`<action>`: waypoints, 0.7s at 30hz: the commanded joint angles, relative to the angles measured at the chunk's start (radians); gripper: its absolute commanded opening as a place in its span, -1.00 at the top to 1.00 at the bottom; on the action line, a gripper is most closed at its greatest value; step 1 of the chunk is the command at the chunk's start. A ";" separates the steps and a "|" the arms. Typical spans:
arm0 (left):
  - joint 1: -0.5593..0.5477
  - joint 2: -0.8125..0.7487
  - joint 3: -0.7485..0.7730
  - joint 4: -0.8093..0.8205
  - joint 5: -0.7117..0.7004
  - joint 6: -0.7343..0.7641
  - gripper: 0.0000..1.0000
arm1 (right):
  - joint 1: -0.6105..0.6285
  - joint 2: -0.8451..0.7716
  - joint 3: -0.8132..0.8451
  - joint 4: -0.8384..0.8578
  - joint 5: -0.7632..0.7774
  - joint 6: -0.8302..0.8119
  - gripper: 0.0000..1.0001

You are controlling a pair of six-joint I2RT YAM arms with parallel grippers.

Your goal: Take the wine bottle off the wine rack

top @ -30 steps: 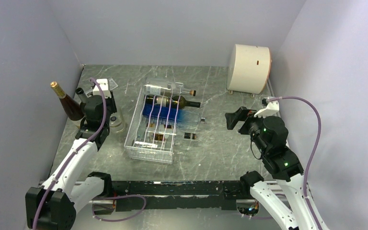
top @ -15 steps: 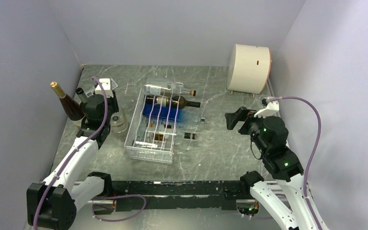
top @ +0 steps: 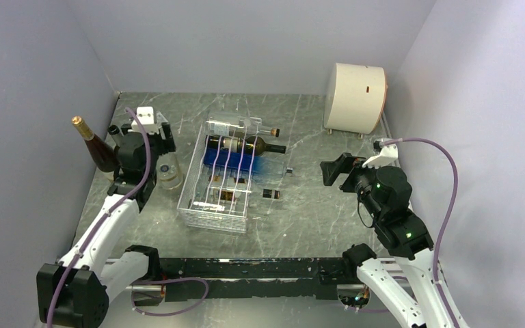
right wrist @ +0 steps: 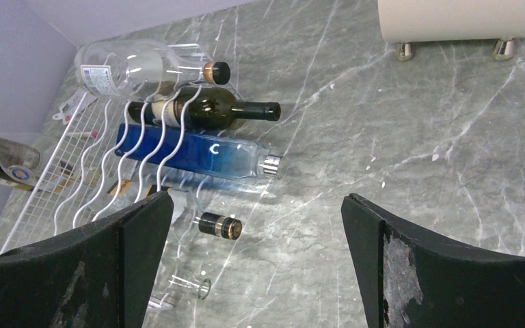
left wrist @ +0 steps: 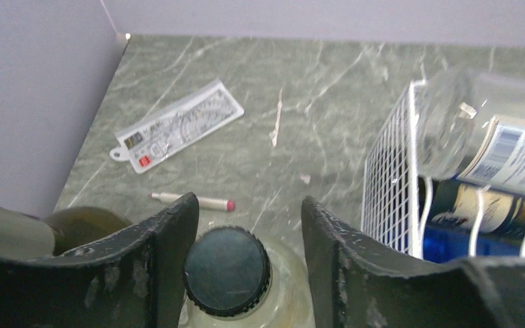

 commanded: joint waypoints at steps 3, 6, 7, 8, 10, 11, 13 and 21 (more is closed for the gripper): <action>0.008 -0.077 0.066 0.044 0.094 -0.004 -0.99 | 0.007 -0.001 0.007 0.006 -0.010 -0.004 -1.00; 0.008 -0.131 0.078 0.036 0.186 -0.011 -0.99 | 0.007 -0.004 0.006 0.007 -0.011 -0.003 -1.00; 0.008 -0.150 0.082 0.034 0.225 -0.013 -0.99 | 0.007 -0.006 0.002 0.011 -0.010 -0.004 -1.00; 0.008 -0.170 0.082 0.036 0.267 -0.014 -1.00 | 0.007 -0.007 -0.002 0.018 -0.011 -0.004 -1.00; 0.008 -0.200 0.069 0.064 0.357 -0.012 -0.99 | 0.007 -0.002 -0.006 0.022 -0.009 -0.002 -1.00; 0.008 -0.214 0.061 0.083 0.403 -0.007 -0.99 | 0.007 0.006 0.000 0.014 -0.006 0.000 -1.00; 0.007 -0.228 0.045 0.117 0.482 -0.007 -1.00 | 0.008 0.014 0.006 0.002 -0.005 0.001 -1.00; -0.074 -0.112 0.075 0.167 0.820 -0.058 -0.99 | 0.008 -0.017 -0.003 0.014 -0.004 0.009 -1.00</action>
